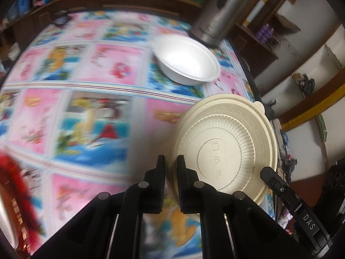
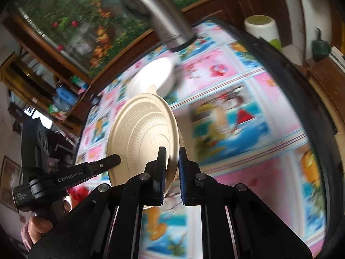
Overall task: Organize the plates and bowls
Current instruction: 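Carry the beige paper plate with the left gripper over the stack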
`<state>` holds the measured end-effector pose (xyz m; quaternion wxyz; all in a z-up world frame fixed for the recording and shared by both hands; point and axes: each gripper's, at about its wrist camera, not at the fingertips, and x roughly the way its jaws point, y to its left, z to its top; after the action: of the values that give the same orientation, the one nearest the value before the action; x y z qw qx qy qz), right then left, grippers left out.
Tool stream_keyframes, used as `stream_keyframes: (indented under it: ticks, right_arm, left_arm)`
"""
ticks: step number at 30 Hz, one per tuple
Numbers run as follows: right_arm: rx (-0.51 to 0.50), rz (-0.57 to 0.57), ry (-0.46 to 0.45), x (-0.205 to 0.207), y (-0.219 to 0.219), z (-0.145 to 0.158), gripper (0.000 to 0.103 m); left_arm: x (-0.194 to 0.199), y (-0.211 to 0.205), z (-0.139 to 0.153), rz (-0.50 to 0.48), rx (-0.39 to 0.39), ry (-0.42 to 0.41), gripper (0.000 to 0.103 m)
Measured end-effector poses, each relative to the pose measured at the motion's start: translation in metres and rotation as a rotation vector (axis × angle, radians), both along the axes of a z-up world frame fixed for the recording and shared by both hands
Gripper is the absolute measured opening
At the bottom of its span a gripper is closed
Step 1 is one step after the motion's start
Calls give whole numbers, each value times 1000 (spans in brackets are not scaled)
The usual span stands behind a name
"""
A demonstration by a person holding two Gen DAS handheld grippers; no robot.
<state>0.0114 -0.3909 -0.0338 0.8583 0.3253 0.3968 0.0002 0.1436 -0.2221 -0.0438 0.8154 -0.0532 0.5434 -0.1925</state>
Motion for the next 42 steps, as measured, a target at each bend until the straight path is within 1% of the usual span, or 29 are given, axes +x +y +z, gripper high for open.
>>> stream_keyframes:
  ticks: [3,4,9,13,16,21,25,28,34,42]
  right_arm:
    - [-3,64,-17,1,37,9,10]
    - [-5,82,-22,1,48,11,10]
    - [-14,204,-52,6,120,25,10]
    - [-16,310,-68,14,184,32,10]
    - [-23,387,-70,20,230,33,11]
    - [-27,484,-55,29,287,26,11]
    - [-46,539,-28,34,325,16,11]
    - [-70,560,-7,37,343,8,11]
    - [-98,572,33,42,356,-5,11]
    - [-109,574,50,41,363,-11,11]
  left_arm:
    - [-16,39,12,56,16,-52,8]
    - [-23,59,17,82,17,-71,8]
    - [-45,134,32,175,16,-107,8]
    - [-65,201,45,262,34,-145,8]
    - [-76,238,51,315,52,-162,9]
    - [-94,296,50,404,64,-158,9]
    - [-97,326,39,446,67,-130,9]
    - [-96,339,28,463,62,-104,9]
    - [-95,354,8,470,43,-55,9]
    - [-95,357,1,471,44,-39,9]
